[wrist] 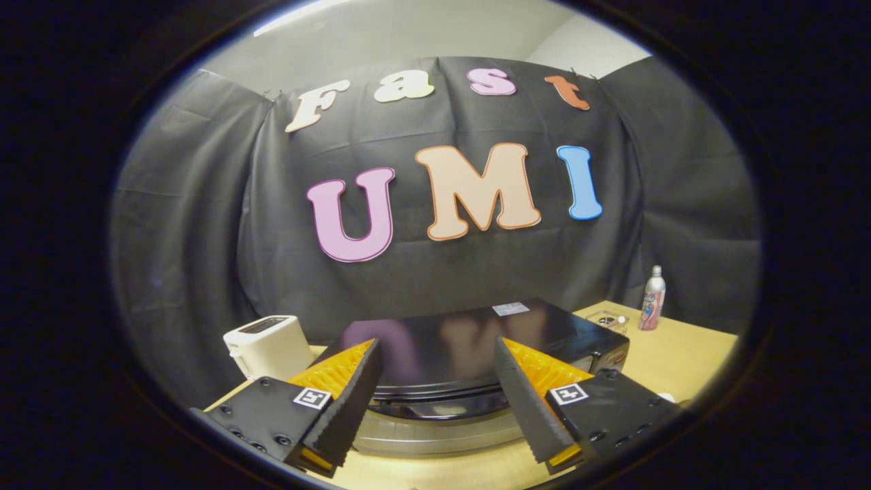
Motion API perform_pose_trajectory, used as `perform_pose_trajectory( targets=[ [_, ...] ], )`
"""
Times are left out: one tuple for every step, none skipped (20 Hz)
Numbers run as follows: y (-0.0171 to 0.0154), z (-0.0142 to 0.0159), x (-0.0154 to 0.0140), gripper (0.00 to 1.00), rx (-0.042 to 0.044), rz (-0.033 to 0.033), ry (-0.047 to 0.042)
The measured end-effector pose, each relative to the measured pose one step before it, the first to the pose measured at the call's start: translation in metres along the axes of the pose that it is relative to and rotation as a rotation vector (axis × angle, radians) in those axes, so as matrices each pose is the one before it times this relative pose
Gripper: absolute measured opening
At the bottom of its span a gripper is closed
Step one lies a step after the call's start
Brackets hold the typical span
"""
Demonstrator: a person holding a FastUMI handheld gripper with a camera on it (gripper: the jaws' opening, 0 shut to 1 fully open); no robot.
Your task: Open the toaster oven, put the food inside, and close the toaster oven door.
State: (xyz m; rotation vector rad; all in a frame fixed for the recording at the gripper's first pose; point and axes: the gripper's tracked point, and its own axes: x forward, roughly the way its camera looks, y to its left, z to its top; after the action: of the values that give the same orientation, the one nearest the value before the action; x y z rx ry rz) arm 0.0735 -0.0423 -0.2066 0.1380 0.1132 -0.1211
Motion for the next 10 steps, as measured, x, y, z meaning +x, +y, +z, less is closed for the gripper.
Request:
perform_pose_trajectory(
  targets=[
    [0.00101,-0.00235,0.00263,0.98,0.01475,0.00591,0.00123],
    [-0.00045,-0.00152,0.00292,0.98,0.00929,0.00242,0.00386],
    [-0.00356,-0.00409,0.00052,0.98,0.0016,-0.0081,0.00239],
    [-0.00317,-0.00244,0.00121,0.98,-0.00362,-0.0079,0.00459],
    [-0.00236,-0.00542,0.00079,0.98,-0.00458,-0.00783,0.00783],
    [-0.00202,-0.0042,0.00115,0.98,-0.00413,-0.0061,0.00851],
    [-0.0017,0.00279,-0.00189,0.98,-0.00715,-0.00973,-0.01855],
    [-0.00379,-0.00174,0.00326,0.98,-0.00685,-0.00994,-0.00941],
    [-0.00231,-0.0005,-0.00066,0.98,-0.01332,-0.00992,-0.00454],
    [-0.0025,0.00217,-0.00052,0.98,-0.0095,-0.00537,-0.01081]
  ],
)
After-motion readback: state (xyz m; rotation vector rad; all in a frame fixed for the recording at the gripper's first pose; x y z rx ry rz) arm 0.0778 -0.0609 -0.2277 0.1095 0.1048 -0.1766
